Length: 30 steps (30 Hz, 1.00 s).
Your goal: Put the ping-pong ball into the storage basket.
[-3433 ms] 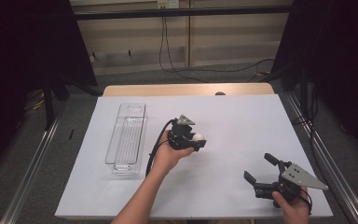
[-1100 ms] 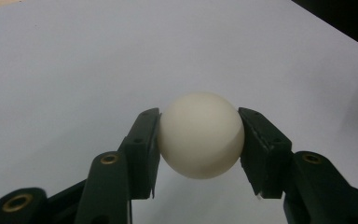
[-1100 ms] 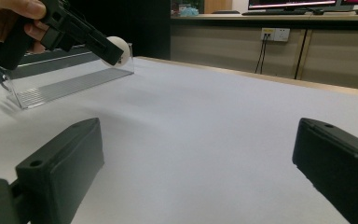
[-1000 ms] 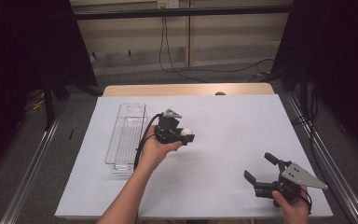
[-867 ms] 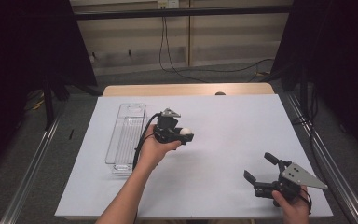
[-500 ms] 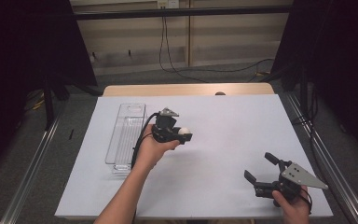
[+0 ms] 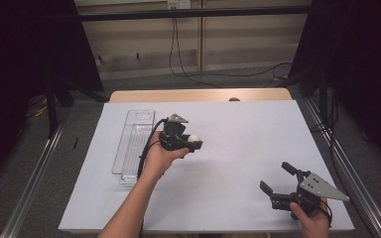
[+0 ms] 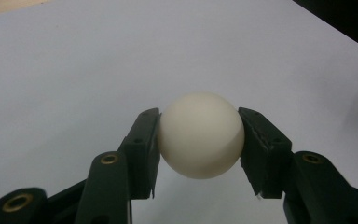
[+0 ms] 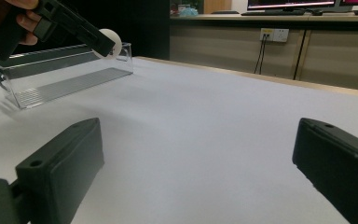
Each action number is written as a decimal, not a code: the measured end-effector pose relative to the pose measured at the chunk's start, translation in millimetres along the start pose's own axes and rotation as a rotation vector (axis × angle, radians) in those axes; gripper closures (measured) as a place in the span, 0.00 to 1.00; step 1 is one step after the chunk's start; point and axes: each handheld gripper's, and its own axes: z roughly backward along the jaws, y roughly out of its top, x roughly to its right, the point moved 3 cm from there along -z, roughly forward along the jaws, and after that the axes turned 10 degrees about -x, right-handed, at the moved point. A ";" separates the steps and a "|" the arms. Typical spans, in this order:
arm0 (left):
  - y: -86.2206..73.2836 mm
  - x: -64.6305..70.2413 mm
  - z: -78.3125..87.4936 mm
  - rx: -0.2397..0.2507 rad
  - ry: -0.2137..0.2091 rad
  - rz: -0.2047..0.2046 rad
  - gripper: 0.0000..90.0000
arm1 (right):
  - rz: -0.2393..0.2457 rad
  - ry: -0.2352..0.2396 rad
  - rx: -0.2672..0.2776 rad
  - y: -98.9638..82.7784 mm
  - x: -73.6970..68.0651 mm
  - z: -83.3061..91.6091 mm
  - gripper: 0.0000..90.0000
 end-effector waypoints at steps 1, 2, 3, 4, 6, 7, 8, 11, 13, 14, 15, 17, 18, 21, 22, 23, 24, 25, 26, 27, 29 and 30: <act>0.1 -0.1 0.5 0.000 0.002 0.003 0.57 | -0.001 -0.001 0.000 -0.1 0.2 0.1 0.02; -0.1 -0.6 1.3 -0.005 0.001 0.005 0.57 | -0.003 -0.002 -0.001 -0.1 0.2 0.2 0.02; 0.0 0.0 1.1 -0.001 0.010 0.017 0.57 | -0.005 0.000 0.000 -0.1 0.1 0.3 0.02; -0.1 -0.3 1.4 -0.002 0.011 0.015 0.57 | -0.003 -0.001 0.001 0.0 0.2 0.3 0.02; -0.4 -1.2 2.1 -0.006 0.007 0.008 0.57 | -0.002 -0.001 -0.001 0.0 0.2 0.2 0.02; -0.5 -1.4 2.4 -0.006 0.007 0.009 0.57 | -0.001 0.000 0.000 0.0 0.1 0.1 0.02; -0.6 -1.7 2.7 -0.006 0.008 0.009 0.57 | 0.000 0.000 0.000 0.0 0.0 0.1 0.02; -0.5 -2.0 2.8 0.004 0.007 0.017 0.57 | -0.001 0.001 0.000 0.1 -0.1 0.2 0.02; -1.0 -3.8 5.1 -0.021 0.015 0.001 0.57 | 0.003 0.000 0.000 0.0 0.4 0.4 0.02; -1.1 -3.9 5.1 -0.021 0.014 0.001 0.57 | 0.002 0.000 0.000 0.0 0.4 0.4 0.02; -0.8 -3.2 4.3 -0.005 0.009 0.015 0.57 | -0.001 -0.001 0.000 0.0 0.3 0.4 0.02; -0.8 -3.6 4.9 -0.009 0.006 0.015 0.57 | -0.002 0.000 -0.001 0.0 0.0 0.3 0.02; -0.3 -3.5 4.8 -0.001 0.010 0.022 0.57 | 0.000 0.001 -0.001 0.0 -0.1 0.2 0.02; 0.0 -4.3 5.8 0.003 0.006 0.021 0.57 | -0.001 -0.001 0.001 0.0 0.0 0.2 0.02; 0.2 -4.7 7.2 -0.002 0.005 0.022 0.57 | -0.002 0.000 -0.002 -0.1 0.0 0.4 0.02; 0.3 -5.1 7.6 -0.001 0.006 0.022 0.57 | 0.002 0.000 -0.001 -0.1 0.3 0.4 0.02; 0.8 -4.7 7.3 0.012 0.008 0.031 0.57 | -0.001 0.000 0.000 0.0 0.3 0.5 0.02; 0.7 -5.4 7.8 0.008 0.010 0.026 0.57 | 0.000 0.000 0.000 0.0 0.4 0.6 0.02; 0.4 -5.5 8.0 0.005 0.010 0.029 0.57 | -0.001 0.000 0.000 0.0 0.4 0.7 0.02; 0.1 -6.8 8.8 -0.007 0.012 0.015 0.57 | -0.001 0.000 0.000 0.0 0.4 0.8 0.02; 0.2 -6.9 8.6 0.000 0.012 0.030 0.57 | 0.001 0.000 0.000 0.1 0.4 0.8 0.02; 0.2 -7.2 8.7 0.001 0.011 0.033 0.57 | -0.002 0.000 -0.001 0.0 0.2 1.0 0.02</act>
